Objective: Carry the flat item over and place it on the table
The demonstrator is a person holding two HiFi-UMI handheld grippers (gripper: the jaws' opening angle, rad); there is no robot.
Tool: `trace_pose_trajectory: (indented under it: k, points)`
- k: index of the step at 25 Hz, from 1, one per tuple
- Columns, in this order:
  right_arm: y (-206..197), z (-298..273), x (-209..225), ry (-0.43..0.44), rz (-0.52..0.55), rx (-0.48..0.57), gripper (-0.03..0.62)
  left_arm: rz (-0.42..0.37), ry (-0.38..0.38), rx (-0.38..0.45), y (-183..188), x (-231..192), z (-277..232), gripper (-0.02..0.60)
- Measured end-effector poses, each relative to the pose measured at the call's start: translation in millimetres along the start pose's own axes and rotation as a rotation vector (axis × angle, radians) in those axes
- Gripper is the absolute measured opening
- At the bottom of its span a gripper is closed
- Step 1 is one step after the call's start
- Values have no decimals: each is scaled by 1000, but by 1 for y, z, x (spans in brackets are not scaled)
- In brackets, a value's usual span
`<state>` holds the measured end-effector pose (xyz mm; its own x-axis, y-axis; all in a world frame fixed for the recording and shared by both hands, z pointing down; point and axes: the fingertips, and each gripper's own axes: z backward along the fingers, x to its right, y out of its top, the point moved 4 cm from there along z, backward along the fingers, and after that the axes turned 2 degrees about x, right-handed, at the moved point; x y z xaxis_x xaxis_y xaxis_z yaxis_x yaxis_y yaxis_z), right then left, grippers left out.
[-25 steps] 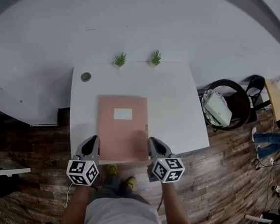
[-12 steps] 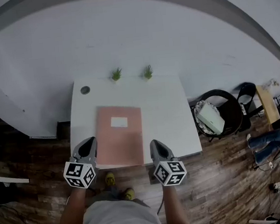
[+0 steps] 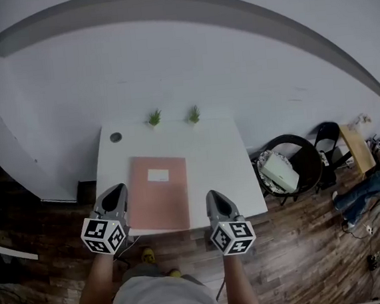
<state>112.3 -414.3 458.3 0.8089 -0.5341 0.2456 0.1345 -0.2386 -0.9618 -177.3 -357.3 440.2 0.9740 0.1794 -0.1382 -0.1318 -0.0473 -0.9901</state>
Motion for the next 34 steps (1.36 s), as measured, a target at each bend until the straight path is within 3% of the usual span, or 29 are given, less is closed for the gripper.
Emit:
trace_pose_trajectory:
  k: [11,34]
  points:
    - [28,28,8,-10,68,73,3,-45,-7,81,32,18,16,6]
    - [45,58,11,-13,91,126,3,-101,-25,132,53,37,32,5]
